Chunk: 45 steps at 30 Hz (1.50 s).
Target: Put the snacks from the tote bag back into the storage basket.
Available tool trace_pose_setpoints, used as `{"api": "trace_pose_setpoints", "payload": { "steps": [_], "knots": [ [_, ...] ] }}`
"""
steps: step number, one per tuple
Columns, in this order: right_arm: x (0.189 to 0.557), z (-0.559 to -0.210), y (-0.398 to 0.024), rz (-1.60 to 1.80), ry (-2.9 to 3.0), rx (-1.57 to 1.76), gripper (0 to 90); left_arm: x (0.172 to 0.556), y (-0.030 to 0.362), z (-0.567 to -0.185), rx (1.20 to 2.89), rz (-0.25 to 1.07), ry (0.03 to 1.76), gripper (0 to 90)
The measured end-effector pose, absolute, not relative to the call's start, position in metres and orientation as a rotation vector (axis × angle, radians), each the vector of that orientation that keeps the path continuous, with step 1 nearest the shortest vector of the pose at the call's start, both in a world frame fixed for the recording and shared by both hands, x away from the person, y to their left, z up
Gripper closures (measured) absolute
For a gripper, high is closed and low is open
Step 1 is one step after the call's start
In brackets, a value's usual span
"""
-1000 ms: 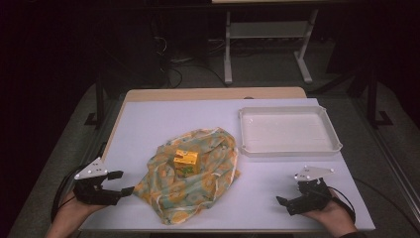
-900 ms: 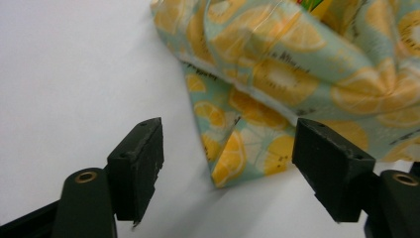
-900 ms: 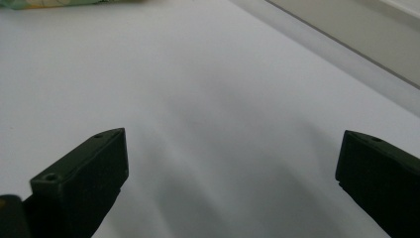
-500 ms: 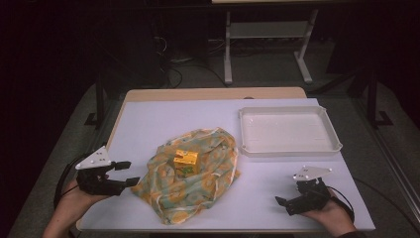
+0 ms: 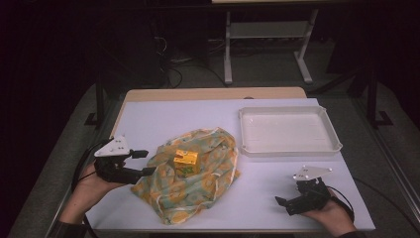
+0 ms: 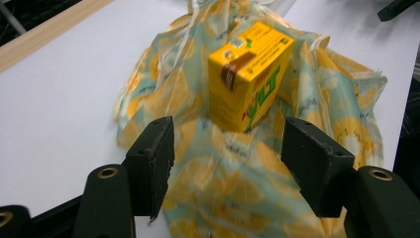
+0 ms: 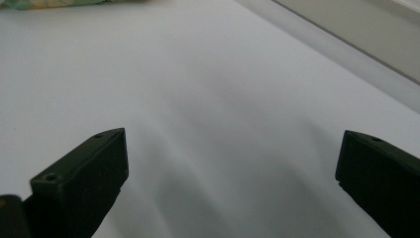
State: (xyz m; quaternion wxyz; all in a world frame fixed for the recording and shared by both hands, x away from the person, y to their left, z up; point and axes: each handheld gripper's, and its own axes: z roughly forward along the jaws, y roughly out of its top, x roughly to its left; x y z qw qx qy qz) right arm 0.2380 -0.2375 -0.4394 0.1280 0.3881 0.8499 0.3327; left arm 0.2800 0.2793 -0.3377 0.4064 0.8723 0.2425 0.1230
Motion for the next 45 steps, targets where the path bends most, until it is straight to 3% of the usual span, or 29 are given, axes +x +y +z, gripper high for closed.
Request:
{"api": "trace_pose_setpoints", "payload": {
  "steps": [6, 9, 11, 15, 45],
  "knots": [
    [0.238, -0.439, -0.238, 0.967, 2.472, 1.129, 0.0, 0.29, 0.268, -0.334, 2.192, 0.305, 0.587, 52.0],
    [0.238, -0.44, -0.238, 0.965, 2.474, 1.128, 0.0, 0.295, 0.264, -0.334, 2.188, 0.274, 0.596, 64.9],
    [0.238, -0.439, -0.238, 0.963, 2.477, 1.126, 0.0, 0.298, 0.261, -0.336, 2.197, 0.262, 0.606, 78.2],
    [0.238, -0.44, -0.238, 0.963, 2.477, 1.126, 0.0, 0.307, 0.251, -0.345, 2.24, 0.223, 0.612, 88.8],
    [0.238, -0.439, -0.238, 0.964, 2.478, 1.129, 0.0, 0.304, 0.222, -0.363, 2.335, 0.149, 0.598, 89.7]
  ]
}}
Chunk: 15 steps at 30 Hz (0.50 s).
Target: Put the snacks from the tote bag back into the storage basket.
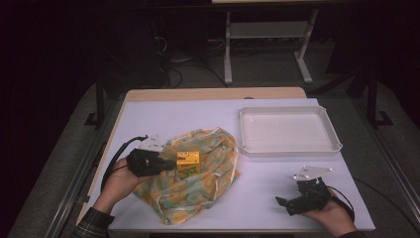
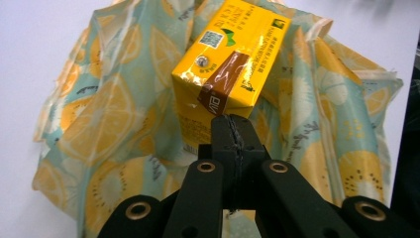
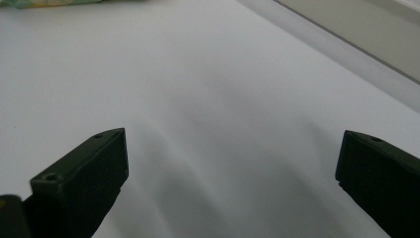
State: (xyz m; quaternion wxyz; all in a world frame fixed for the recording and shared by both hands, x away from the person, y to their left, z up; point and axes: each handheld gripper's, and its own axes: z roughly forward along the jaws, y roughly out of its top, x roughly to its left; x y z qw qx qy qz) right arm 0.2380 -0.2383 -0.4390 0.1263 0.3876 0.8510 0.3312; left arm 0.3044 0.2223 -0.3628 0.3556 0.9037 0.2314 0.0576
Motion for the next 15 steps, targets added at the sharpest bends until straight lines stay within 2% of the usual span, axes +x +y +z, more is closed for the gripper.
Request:
{"api": "trace_pose_setpoints", "payload": {
  "steps": [15],
  "knots": [
    [0.238, -0.439, -0.239, 0.963, 2.481, 1.126, 0.0, 0.295, 0.205, -0.363, 2.366, 0.109, 0.525, 89.7]
  ]
}}
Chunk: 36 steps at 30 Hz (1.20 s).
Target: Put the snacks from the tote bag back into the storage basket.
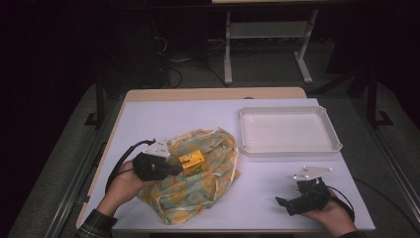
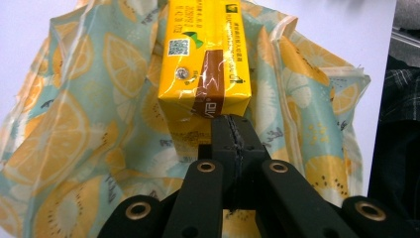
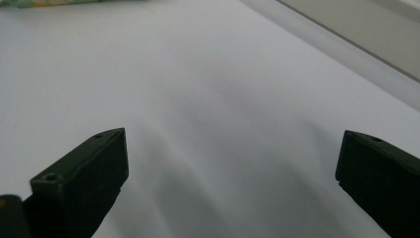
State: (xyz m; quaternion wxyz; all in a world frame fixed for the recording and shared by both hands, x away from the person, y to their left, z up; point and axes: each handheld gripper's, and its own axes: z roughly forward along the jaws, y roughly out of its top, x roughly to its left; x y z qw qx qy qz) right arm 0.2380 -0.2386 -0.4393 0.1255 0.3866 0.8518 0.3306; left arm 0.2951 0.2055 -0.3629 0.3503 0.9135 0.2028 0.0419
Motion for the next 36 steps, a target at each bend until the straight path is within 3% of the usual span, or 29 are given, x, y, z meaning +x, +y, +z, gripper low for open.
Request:
{"api": "trace_pose_setpoints", "payload": {
  "steps": [10, 14, 21, 24, 30, 36],
  "knots": [
    [0.238, -0.439, -0.239, 0.963, 2.482, 1.128, 0.0, 0.292, 0.204, -0.362, 2.368, 0.103, 0.517, 86.3],
    [0.237, -0.439, -0.24, 0.964, 2.48, 1.136, 0.0, 0.29, 0.21, -0.358, 2.371, 0.132, 0.527, 71.9],
    [0.237, -0.439, -0.239, 0.963, 2.485, 1.137, 0.0, 0.288, 0.223, -0.345, 2.344, 0.15, 0.565, 55.4],
    [0.238, -0.439, -0.239, 0.966, 2.485, 1.126, 0.0, 0.288, 0.222, -0.342, 2.337, 0.151, 0.571, 41.5],
    [0.238, -0.439, -0.238, 0.966, 2.484, 1.127, 0.0, 0.293, 0.212, -0.336, 2.329, 0.177, 0.57, 34.1],
    [0.238, -0.439, -0.238, 0.967, 2.484, 1.131, 0.0, 0.3, 0.197, -0.332, 2.358, 0.175, 0.544, 32.5]
  ]
}}
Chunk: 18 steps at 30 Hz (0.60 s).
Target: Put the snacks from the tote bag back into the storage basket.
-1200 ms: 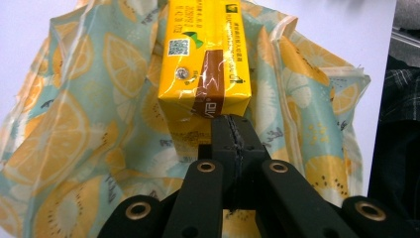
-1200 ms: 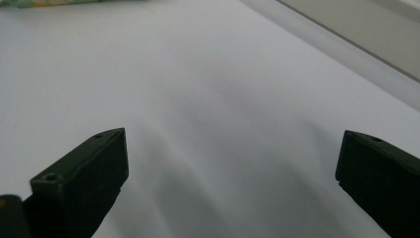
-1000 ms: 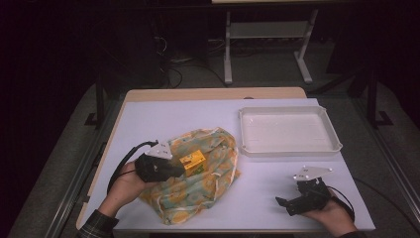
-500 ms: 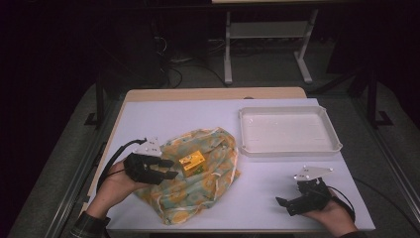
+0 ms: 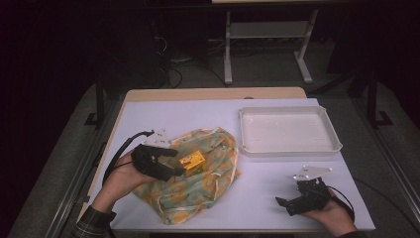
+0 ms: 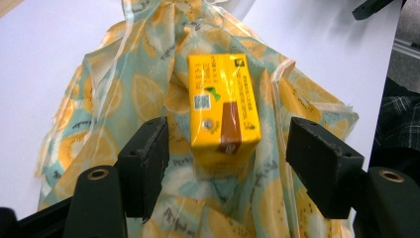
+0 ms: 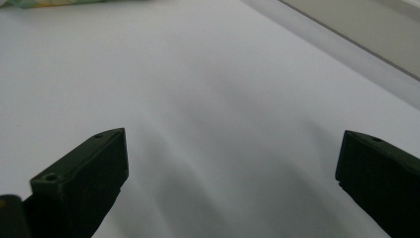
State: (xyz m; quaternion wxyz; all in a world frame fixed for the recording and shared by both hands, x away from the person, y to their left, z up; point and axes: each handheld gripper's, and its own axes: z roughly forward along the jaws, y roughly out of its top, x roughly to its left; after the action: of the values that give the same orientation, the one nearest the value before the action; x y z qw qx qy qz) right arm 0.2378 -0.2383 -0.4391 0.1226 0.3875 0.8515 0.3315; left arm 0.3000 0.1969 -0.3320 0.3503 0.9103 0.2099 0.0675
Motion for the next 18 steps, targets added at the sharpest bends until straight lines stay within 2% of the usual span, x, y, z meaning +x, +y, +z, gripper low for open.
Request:
{"api": "trace_pose_setpoints", "payload": {
  "steps": [18],
  "knots": [
    [0.237, -0.439, -0.239, 0.967, 2.486, 1.143, 0.0, 0.319, 0.161, -0.34, 2.475, 0.164, 0.592, 30.9]
  ]
}}
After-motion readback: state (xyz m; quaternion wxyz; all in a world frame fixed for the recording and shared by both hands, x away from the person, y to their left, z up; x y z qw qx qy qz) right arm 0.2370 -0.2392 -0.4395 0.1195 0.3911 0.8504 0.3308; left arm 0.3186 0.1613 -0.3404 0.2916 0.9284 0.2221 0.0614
